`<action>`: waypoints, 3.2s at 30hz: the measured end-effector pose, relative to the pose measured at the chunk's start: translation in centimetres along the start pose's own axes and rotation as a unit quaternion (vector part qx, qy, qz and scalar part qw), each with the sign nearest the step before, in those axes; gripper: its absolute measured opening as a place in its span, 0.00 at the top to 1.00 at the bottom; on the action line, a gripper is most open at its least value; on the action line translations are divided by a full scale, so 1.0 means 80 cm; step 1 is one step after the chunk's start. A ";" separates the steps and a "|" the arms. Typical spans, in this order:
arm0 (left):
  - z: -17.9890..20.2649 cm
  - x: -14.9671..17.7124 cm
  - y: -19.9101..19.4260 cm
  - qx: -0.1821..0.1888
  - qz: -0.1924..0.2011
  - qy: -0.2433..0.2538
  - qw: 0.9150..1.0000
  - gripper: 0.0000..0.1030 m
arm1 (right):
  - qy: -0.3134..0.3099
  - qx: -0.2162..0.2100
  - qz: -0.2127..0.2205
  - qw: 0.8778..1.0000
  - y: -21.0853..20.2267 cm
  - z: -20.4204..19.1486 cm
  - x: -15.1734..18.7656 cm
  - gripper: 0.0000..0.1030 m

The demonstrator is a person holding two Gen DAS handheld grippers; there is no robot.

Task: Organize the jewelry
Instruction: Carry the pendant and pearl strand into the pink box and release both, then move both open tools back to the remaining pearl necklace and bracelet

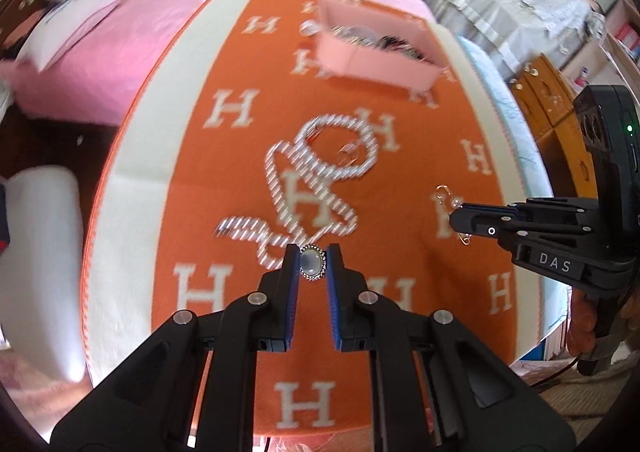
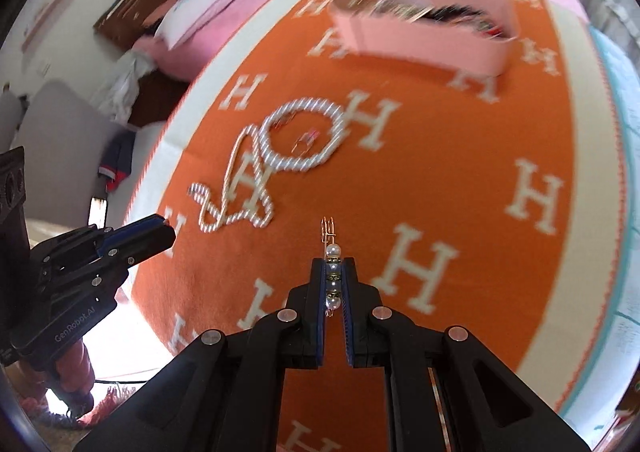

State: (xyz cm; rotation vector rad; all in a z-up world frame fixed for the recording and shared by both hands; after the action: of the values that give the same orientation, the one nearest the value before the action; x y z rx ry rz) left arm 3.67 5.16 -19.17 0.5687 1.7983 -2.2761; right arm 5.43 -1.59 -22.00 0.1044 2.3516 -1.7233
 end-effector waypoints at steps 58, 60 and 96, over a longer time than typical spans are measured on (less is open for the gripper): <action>0.092 -0.308 0.073 0.016 0.019 0.073 0.997 0.41 | 0.130 0.047 0.166 0.976 -0.100 0.159 -0.243 0.69; 0.091 -0.305 0.067 0.015 0.020 0.068 0.997 0.41 | 0.128 0.044 0.167 0.977 -0.103 0.154 -0.238 0.69; -0.030 -0.114 0.005 -0.008 -0.025 -0.018 0.999 0.41 | 0.050 0.017 0.125 0.991 -0.093 0.062 -0.149 0.69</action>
State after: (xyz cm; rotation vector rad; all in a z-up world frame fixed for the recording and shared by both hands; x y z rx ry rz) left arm 12.60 6.57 -16.31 0.4822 1.8318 -2.2856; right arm 16.32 -7.72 -13.83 0.4796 2.2624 -1.6715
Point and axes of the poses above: each gripper's, at about its wrist camera, not at the fingertips, and y roughly the way its jaws point, z to its right, x to its underside, the point moved 9 cm from there along y, roughly the way its jaws point, and after that the axes turned 1 degree about y, right-handed, at the moved point
